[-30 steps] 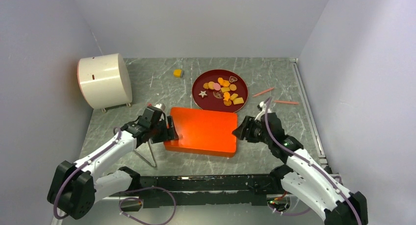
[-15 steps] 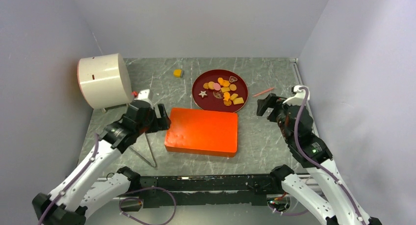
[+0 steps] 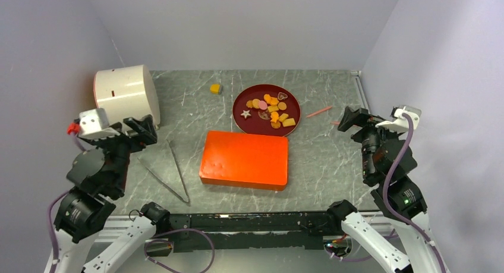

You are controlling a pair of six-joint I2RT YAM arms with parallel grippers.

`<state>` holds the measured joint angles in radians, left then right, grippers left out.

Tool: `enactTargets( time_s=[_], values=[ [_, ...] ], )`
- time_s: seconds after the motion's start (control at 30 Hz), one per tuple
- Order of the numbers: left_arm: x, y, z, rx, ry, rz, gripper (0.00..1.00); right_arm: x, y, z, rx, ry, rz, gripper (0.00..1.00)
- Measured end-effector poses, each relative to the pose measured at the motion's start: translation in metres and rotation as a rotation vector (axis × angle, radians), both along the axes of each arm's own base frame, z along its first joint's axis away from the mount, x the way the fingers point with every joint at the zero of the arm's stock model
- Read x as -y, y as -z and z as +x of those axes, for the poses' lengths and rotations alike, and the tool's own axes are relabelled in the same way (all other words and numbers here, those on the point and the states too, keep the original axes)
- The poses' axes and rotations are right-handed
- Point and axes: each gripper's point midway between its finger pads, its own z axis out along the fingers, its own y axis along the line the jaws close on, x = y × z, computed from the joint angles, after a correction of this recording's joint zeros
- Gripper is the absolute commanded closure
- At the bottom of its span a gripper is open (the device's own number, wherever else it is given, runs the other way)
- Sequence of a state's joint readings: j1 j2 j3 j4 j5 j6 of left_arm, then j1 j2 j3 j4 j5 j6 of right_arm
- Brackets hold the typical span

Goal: Pack the cookies

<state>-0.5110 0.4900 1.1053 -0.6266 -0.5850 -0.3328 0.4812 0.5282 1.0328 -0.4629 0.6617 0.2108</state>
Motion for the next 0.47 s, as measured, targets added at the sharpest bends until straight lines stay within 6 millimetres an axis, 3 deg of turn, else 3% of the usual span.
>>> enactTargets(
  time_s=[0.1,0.23,0.47],
  values=[
    [-0.015,-0.017,-0.007,0.066,-0.052,0.005,0.03,0.006,-0.006,-0.004,0.023,0.023,-0.006,0.00],
    [-0.024,-0.024,-0.010,0.095,-0.094,0.015,0.03,0.010,-0.010,-0.005,0.034,0.037,-0.019,0.00],
    [-0.027,-0.022,-0.008,0.121,-0.118,0.012,0.03,0.010,-0.012,-0.005,0.043,0.037,-0.022,0.00]
  ],
)
